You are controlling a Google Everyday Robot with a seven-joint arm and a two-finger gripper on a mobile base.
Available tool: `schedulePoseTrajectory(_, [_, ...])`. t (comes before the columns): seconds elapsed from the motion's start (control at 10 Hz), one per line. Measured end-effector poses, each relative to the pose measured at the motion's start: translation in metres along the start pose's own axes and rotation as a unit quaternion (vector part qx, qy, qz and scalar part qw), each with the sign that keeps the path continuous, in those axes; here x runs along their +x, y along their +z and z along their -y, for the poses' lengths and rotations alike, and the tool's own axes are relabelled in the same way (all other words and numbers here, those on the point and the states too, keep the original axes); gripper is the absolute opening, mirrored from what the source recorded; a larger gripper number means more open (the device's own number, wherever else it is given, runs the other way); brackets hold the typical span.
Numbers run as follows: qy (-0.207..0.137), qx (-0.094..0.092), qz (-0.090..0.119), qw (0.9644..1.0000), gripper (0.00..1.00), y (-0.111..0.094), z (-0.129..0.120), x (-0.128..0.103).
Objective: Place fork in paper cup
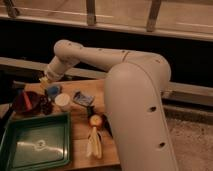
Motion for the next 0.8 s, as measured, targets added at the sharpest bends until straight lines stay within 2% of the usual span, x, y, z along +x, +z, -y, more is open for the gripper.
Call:
schedulePoseTrajectory(0.3, [0.009, 0.025, 0.003, 0.9997, 0.0, -0.016, 0.03, 0.004])
schedulePoseTrajectory(0.6, [0.025, 0.04, 0.005, 0.9989, 0.0, -0.028, 0.046, 0.016])
schedulePoseTrajectory(0.8, [0.033, 0.042, -0.001, 0.9986, 0.0, -0.025, 0.048, 0.027])
